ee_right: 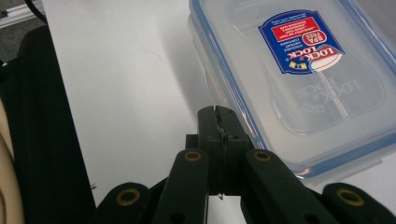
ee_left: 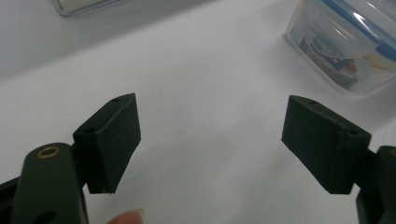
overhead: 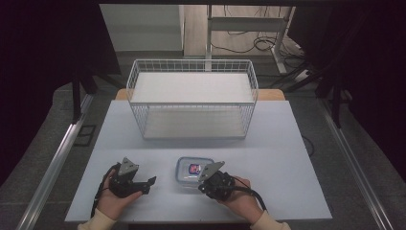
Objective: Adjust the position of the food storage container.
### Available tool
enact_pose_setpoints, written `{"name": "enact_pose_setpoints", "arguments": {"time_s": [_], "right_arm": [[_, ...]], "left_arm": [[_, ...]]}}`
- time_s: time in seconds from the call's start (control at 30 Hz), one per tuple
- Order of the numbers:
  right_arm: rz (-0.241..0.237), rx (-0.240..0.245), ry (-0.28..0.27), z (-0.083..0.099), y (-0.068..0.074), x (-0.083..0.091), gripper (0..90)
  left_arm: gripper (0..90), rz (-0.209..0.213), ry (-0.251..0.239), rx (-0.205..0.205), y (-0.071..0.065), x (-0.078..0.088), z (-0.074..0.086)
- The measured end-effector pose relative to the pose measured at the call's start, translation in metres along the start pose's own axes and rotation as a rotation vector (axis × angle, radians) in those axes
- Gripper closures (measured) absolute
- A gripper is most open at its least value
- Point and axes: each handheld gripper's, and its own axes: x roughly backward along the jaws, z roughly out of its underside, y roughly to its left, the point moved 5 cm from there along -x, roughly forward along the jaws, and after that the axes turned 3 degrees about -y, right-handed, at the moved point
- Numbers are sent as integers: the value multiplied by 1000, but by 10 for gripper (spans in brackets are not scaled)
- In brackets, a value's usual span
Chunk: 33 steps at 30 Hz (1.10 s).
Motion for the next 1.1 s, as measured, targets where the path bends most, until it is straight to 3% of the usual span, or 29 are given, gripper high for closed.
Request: {"name": "enact_pose_setpoints", "arguments": {"time_s": [0.33, 0.4, 0.5, 0.63, 0.67, 0.73, 0.87, 0.97, 1.07, 1.1], "right_arm": [[13, -22, 12, 5, -10, 1, 894], [-14, -27, 5, 4, -8, 2, 894], [-47, -44, -41, 2, -7, 12, 894], [-40, -89, -95, 4, -11, 29, 894], [-10, -113, -130, 12, -18, 42, 894], [1, -127, -138, 16, -20, 46, 894], [28, -212, -185, 39, -38, 61, 893], [52, -263, -173, 60, -49, 62, 893], [59, -272, -158, 65, -52, 61, 892], [62, -284, -158, 68, -55, 59, 830]], "left_arm": [[196, 4, 2, 2, -1, -1, 0], [197, 4, 2, 0, -1, -1, 1], [197, 2, 1, 0, 0, 0, 1], [197, 3, -9, 10, 1, 0, 0], [196, 4, -13, 14, 1, 1, -1], [196, 7, -17, 17, 0, 1, -1], [195, 12, -28, 20, -3, 2, -3], [194, 13, -20, 19, -3, 0, -2], [195, 14, -18, 20, -2, 0, -2], [195, 14, -19, 21, -2, 0, -2]]}}
